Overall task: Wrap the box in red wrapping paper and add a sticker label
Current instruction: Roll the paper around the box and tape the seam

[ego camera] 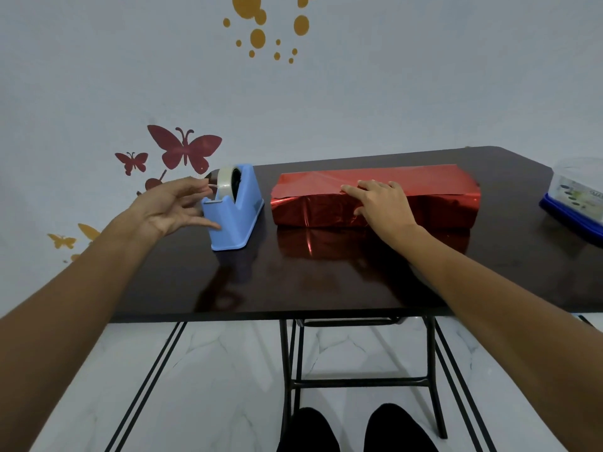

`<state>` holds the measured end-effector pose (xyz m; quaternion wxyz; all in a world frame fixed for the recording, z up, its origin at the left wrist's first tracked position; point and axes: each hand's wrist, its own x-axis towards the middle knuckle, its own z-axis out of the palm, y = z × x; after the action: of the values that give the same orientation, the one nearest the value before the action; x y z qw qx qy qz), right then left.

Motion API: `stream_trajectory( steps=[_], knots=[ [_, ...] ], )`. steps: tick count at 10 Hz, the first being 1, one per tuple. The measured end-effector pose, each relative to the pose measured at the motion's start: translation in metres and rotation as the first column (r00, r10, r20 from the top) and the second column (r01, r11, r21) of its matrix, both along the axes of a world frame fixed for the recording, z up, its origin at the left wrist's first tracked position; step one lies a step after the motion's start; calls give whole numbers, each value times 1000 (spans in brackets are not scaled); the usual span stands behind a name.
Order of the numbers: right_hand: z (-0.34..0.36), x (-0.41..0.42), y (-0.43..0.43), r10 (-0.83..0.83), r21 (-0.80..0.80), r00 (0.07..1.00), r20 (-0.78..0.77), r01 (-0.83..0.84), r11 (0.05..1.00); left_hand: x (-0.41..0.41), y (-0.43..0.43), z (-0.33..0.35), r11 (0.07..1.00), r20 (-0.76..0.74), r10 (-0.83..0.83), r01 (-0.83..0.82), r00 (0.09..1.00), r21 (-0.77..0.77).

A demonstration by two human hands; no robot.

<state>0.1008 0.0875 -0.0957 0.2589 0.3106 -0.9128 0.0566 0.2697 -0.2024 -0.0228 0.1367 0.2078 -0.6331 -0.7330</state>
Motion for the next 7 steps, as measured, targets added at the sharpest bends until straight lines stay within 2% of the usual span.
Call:
stream_trajectory(
  steps=[3, 5, 7],
  knots=[
    [-1, -1, -1, 6, -48, 999, 36, -4, 999, 11, 8, -14, 999, -106, -50, 51, 993, 8],
    [-2, -3, -1, 10, -56, 999, 31, -8, 998, 11, 18, -42, 998, -107, 56, -60, 993, -31],
    [-2, -1, 0, 10, -64, 1000, 27, -8, 998, 4, 37, -63, 954, -124, 294, -298, 948, -17]
  ],
)
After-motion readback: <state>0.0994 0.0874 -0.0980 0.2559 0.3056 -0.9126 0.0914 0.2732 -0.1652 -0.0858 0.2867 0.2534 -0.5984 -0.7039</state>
